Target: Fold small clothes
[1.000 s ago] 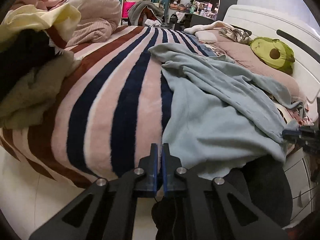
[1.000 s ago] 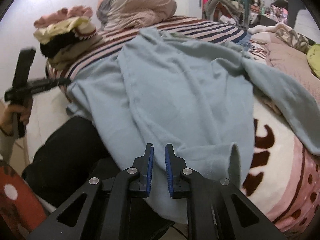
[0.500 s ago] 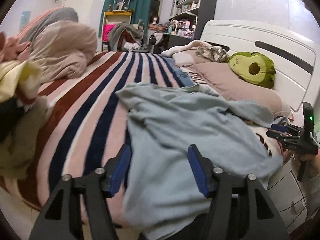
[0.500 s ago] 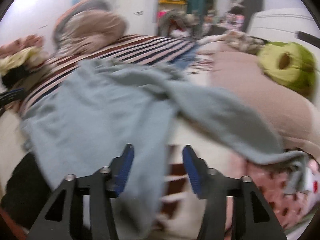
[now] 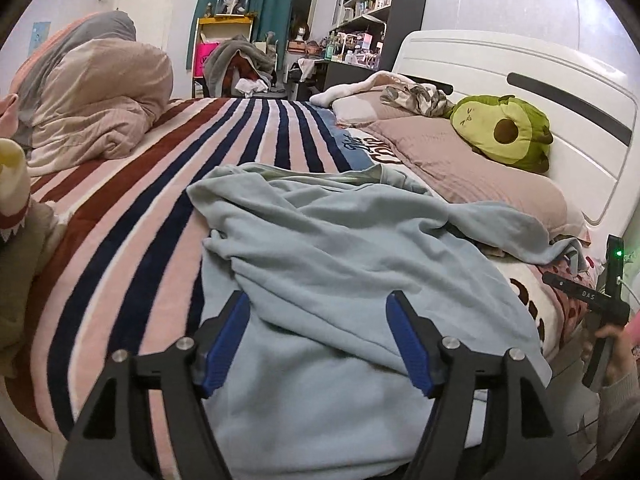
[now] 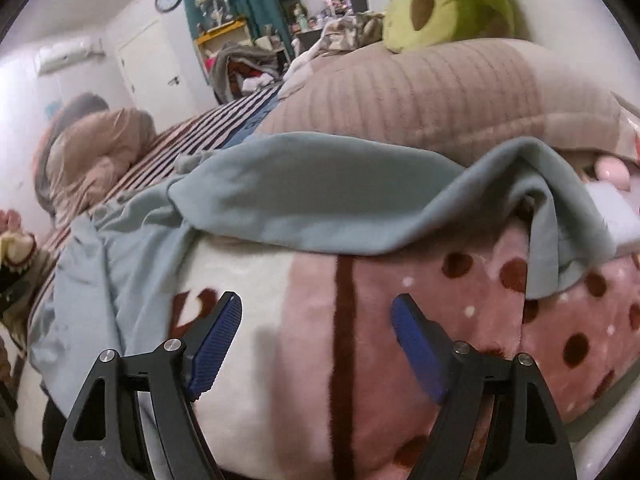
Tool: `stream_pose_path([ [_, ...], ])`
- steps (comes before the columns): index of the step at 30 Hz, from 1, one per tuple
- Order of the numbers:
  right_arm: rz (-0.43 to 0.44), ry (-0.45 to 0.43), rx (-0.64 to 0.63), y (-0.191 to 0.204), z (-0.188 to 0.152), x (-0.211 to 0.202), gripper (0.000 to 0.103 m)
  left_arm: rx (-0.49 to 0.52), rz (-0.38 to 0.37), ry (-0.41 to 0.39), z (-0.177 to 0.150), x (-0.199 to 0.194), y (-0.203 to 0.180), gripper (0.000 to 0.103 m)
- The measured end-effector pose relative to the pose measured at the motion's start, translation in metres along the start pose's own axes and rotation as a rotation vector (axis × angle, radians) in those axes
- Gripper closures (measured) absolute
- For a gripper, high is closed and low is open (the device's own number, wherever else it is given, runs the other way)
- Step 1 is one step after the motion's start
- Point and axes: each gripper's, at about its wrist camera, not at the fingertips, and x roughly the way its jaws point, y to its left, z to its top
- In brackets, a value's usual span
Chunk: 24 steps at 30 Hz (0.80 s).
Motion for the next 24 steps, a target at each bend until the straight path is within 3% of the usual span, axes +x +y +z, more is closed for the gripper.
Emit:
stream_pose_path([
  [6,-0.024,-0.112,0.156,-0.017,0.018,0.010,0.024,0.019,0.004,-0.001,0.005,0.002,-0.009,0.034],
  [8,-0.045,-0.153,0.207,-0.027,0.024,0.012,0.029,0.020,0.009,-0.010,0.006,0.001,-0.009,0.032],
  [9,-0.069,-0.178,0.233,-0.034,0.027,0.013,0.035,0.018,0.012,-0.012,0.006,0.000,-0.009,0.032],
  [11,-0.115,-0.189,0.260,-0.040,0.030,0.017,0.073,0.016,0.020,-0.014,0.005,-0.001,-0.008,0.032],
  [13,-0.116,-0.202,0.273,-0.042,0.030,0.012,0.101,0.014,0.022,-0.019,0.005,-0.003,-0.007,0.032],
  [17,-0.091,-0.309,0.216,-0.025,0.027,-0.022,0.101,0.002,0.015,-0.034,0.003,-0.010,-0.004,0.032],
  [24,0.056,-0.459,0.004,0.040,0.050,-0.079,0.102,-0.014,-0.009,-0.096,0.000,-0.033,0.004,0.032],
])
